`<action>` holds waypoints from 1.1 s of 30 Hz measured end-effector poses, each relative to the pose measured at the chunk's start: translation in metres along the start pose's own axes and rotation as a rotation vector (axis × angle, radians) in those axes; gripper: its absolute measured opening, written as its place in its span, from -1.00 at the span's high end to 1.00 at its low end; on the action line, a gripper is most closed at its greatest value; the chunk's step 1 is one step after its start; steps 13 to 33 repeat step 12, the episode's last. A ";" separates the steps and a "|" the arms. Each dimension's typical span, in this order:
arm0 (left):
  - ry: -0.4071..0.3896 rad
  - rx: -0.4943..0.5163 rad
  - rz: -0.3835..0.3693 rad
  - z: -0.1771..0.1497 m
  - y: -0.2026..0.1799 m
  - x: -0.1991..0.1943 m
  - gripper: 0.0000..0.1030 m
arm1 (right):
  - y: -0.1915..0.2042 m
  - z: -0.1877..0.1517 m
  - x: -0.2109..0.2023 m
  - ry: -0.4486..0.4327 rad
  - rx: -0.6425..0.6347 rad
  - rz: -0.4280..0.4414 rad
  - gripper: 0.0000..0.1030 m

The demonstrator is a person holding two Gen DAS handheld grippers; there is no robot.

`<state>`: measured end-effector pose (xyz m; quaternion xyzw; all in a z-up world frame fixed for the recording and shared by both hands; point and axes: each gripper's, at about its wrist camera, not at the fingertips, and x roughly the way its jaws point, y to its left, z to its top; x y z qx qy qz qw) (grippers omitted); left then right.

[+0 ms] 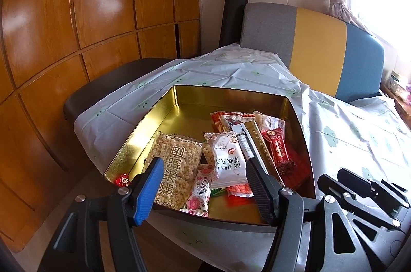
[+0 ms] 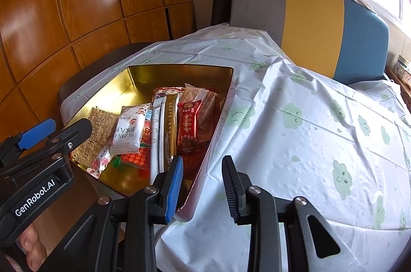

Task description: Organize snacks

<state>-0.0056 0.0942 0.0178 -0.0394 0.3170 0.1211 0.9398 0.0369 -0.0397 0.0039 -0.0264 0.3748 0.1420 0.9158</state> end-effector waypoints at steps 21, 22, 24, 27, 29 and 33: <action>-0.011 0.028 0.009 0.000 -0.008 0.003 -0.29 | -0.050 0.000 -0.006 0.008 0.069 -0.066 0.39; -0.011 0.028 0.009 0.000 -0.008 0.003 -0.29 | -0.050 0.000 -0.006 0.008 0.069 -0.066 0.39; -0.011 0.028 0.009 0.000 -0.008 0.003 -0.29 | -0.050 0.000 -0.006 0.008 0.069 -0.066 0.39; -0.011 0.028 0.009 0.000 -0.008 0.003 -0.29 | -0.050 0.000 -0.006 0.008 0.069 -0.066 0.39; -0.011 0.028 0.009 0.000 -0.008 0.003 -0.29 | -0.050 0.000 -0.006 0.008 0.069 -0.066 0.39; -0.011 0.028 0.009 0.000 -0.008 0.003 -0.29 | -0.050 0.000 -0.006 0.008 0.069 -0.066 0.39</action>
